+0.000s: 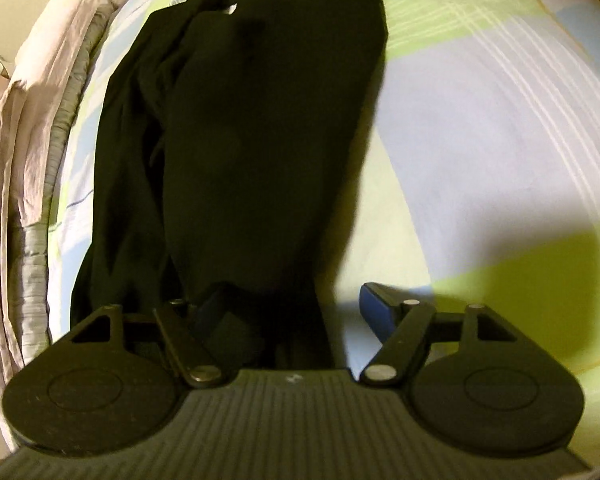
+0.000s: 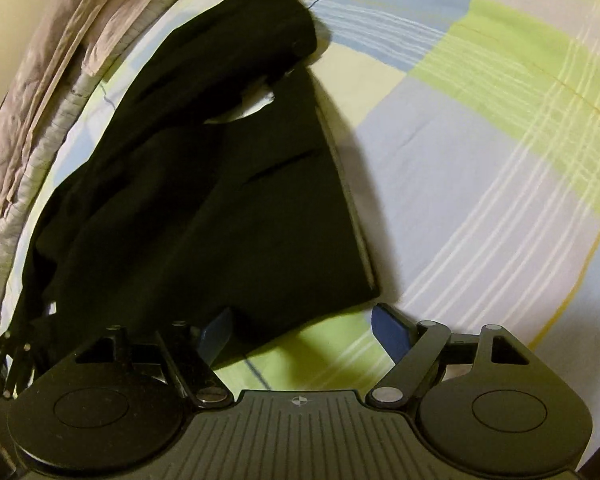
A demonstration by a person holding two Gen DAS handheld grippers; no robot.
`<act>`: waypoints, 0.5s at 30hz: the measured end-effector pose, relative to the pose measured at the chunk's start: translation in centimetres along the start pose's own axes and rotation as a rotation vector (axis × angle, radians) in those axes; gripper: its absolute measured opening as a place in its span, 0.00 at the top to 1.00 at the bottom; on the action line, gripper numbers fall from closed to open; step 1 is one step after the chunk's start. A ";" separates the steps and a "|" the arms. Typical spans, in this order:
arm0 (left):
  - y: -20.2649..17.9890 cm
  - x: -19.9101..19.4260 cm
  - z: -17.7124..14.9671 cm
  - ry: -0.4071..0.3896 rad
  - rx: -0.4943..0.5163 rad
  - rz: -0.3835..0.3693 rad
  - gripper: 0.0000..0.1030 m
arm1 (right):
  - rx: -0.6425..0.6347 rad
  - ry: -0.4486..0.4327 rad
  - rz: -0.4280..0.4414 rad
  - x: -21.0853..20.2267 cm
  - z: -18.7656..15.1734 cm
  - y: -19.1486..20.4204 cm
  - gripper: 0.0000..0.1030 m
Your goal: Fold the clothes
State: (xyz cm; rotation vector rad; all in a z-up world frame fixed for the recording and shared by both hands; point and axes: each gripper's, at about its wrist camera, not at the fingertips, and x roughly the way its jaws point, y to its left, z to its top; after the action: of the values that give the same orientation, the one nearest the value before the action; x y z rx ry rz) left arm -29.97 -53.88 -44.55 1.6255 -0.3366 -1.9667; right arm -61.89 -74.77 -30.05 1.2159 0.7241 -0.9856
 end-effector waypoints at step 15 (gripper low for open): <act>-0.1 -7.3 11.2 -0.019 -0.152 -0.200 0.99 | -0.146 0.079 -0.007 -7.3 7.7 -1.3 0.93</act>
State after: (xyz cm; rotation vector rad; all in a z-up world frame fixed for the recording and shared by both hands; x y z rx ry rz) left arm -39.92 -51.44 -35.99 1.5954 -0.0300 -2.1000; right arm -66.48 -80.67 -22.45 1.1303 0.8481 -0.8787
